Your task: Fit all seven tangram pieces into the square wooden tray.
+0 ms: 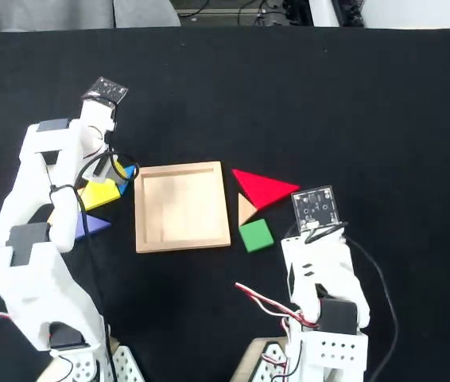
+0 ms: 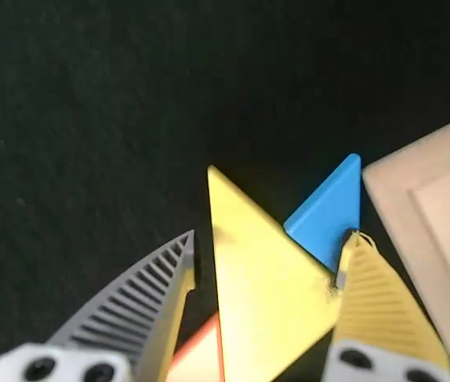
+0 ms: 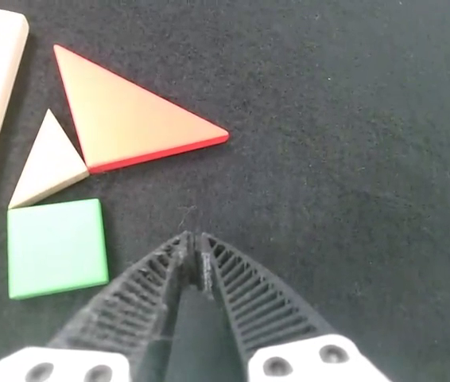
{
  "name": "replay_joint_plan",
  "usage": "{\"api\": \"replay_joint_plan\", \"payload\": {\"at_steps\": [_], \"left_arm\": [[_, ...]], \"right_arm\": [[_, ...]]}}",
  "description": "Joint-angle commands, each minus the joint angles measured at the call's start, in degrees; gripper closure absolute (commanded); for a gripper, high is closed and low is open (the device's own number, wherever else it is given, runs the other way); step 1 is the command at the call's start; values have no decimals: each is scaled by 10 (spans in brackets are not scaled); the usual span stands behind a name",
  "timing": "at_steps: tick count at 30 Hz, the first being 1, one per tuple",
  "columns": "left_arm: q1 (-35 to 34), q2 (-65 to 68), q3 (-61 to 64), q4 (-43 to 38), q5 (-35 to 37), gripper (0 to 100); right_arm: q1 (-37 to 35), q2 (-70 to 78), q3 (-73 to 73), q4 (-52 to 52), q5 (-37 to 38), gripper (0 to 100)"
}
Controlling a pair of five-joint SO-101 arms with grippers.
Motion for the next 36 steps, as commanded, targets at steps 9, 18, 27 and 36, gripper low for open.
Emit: {"api": "replay_joint_plan", "payload": {"at_steps": [9,18,27,36], "left_arm": [[8,82,-123,-12,-4,716],[5,89,-276,200,33,716],[-6,62,-301,360,35,716],[-21,59,-232,323,31,709]], "right_arm": [[-4,-45,-2,2,4,986],[-4,-45,-2,2,4,986],[-4,-45,-2,3,4,986],[-4,-49,-2,18,4,986]]}}
